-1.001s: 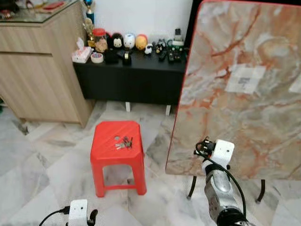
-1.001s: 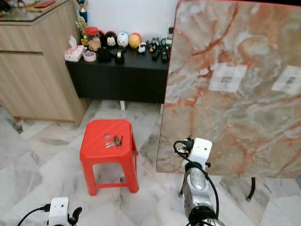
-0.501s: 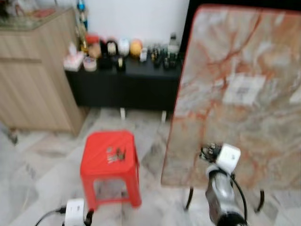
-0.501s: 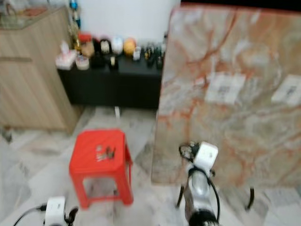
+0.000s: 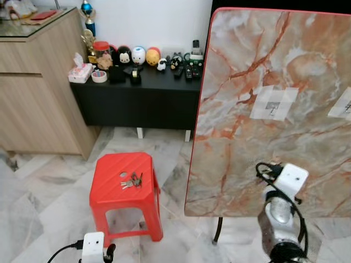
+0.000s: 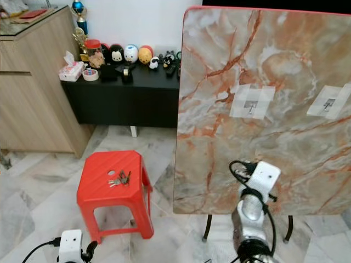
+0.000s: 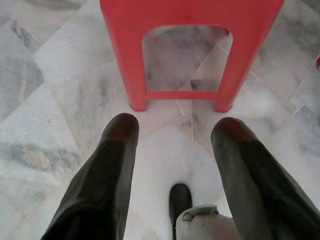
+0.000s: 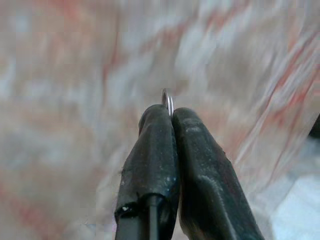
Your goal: Hang keys on a hook
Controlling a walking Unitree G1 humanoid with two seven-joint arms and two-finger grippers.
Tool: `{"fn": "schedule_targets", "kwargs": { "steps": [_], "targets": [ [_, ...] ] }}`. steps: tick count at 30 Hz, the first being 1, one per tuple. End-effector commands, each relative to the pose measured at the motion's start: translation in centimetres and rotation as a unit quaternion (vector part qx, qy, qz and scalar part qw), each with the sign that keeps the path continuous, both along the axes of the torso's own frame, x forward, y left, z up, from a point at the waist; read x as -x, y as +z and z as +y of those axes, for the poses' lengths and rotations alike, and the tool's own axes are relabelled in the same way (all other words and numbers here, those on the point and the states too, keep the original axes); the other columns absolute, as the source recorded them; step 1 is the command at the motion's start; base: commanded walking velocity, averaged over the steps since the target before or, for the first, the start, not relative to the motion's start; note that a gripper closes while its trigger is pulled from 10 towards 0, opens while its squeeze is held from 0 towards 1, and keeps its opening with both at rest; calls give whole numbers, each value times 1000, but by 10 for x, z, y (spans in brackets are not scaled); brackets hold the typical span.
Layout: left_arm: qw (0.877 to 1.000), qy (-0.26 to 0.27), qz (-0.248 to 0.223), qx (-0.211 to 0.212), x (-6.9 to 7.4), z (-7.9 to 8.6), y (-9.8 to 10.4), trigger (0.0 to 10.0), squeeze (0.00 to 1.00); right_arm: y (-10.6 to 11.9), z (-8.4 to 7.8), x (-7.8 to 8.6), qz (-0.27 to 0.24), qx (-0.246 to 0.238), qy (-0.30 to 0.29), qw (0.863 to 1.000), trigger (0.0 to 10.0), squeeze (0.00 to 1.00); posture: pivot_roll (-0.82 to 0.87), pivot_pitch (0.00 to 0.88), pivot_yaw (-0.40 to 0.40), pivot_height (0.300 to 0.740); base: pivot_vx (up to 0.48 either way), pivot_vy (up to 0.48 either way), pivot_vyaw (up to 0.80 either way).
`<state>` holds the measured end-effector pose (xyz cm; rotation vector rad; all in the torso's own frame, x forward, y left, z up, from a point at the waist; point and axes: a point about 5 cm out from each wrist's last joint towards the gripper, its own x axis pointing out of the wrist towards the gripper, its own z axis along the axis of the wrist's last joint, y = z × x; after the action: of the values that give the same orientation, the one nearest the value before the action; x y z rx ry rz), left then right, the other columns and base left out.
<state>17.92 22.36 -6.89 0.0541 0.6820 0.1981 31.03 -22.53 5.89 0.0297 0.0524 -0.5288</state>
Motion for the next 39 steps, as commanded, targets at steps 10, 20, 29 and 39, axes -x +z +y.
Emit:
{"fn": "schedule_targets", "kwargs": {
  "steps": [10,20,29,39],
  "targets": [
    [1000,-2,9,-4,1,0,-1,10000,0,64,5,-30,-96,134,4,986,10000,0,-5,38,-65,722,0,0,0],
    [1000,1,8,-5,0,0,-1,10000,0,72,21,-35,-100,222,26,970,10000,0,-1,41,-66,722,0,0,0],
    [1000,1,8,-5,-1,-1,-1,10000,0,71,18,-38,-82,236,14,968,10000,0,-2,38,-67,722,0,0,0],
    [1000,1,8,-5,-1,-1,-1,10000,0,76,24,-45,-69,267,26,961,10000,0,2,32,-67,722,0,0,0]
  ]
}}
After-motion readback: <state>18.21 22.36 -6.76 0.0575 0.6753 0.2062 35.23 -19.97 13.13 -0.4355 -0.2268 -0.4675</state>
